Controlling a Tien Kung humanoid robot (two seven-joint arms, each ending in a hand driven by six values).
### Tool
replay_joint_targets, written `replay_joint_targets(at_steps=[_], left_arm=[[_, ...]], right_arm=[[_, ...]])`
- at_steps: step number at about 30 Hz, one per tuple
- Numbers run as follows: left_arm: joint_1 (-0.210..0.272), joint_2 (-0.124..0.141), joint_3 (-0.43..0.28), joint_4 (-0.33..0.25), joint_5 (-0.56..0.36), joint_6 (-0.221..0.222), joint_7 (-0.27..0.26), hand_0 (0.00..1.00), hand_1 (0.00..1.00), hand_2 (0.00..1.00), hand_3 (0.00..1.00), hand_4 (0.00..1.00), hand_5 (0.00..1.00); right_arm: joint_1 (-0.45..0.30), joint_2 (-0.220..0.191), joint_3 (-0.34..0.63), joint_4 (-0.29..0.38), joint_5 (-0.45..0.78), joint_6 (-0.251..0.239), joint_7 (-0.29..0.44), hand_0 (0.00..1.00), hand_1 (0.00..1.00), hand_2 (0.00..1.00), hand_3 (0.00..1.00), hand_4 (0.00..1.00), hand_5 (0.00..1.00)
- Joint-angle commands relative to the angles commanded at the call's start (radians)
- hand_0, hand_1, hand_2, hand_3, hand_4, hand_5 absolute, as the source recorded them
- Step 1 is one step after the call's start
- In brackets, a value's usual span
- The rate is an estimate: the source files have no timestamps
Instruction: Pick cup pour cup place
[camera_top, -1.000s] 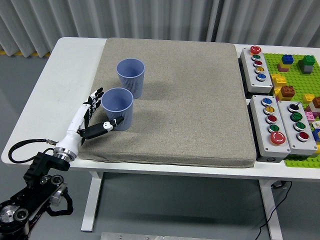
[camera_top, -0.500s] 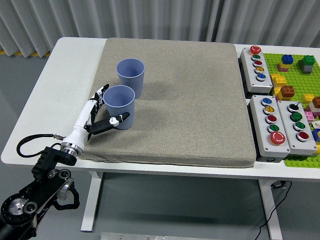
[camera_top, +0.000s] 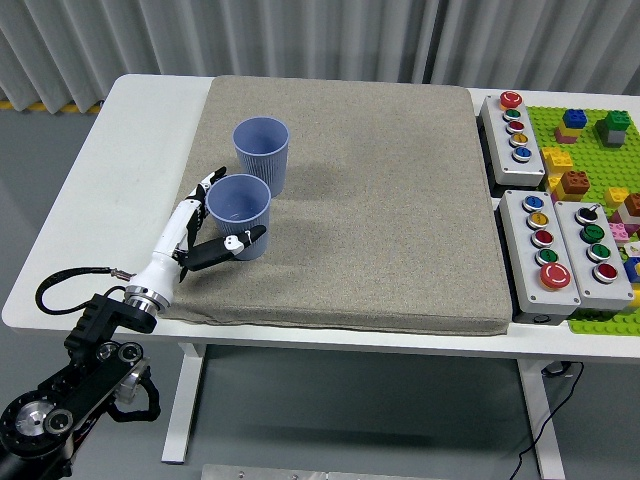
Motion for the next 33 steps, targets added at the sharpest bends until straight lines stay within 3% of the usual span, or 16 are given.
replay_joint_targets(at_steps=[9, 27, 28, 33], left_arm=[[-0.013, -0.008, 0.011, 0.039, -0.015, 0.002, -0.006, 0.929, 0.915, 0.998, 0.998, 0.963, 0.312], [-0.043, -0.015, 0.033, 0.046, -0.008, 0.006, -0.005, 0.875, 0.845, 0.998, 0.998, 0.961, 0.308], [-0.044, -0.015, 0.033, 0.046, -0.008, 0.005, -0.004, 0.847, 0.809, 0.953, 0.998, 0.961, 0.309], [-0.046, -0.016, 0.032, 0.048, -0.002, -0.010, 0.003, 0.847, 0.809, 0.953, 0.998, 0.961, 0.309]], right_arm=[[-0.001, 0.001, -0.001, 0.000, 0.003, -0.003, 0.000, 0.644, 0.600, 0.508, 0.578, 0.002, 0.002], [0.002, 0.002, -0.002, 0.000, 0.005, -0.003, -0.001, 0.644, 0.600, 0.508, 0.578, 0.002, 0.002], [0.002, 0.002, -0.002, 0.000, 0.005, -0.004, -0.001, 0.644, 0.600, 0.508, 0.578, 0.002, 0.002], [0.001, 0.002, -0.001, 0.000, 0.005, -0.004, -0.001, 0.644, 0.600, 0.508, 0.578, 0.002, 0.002]])
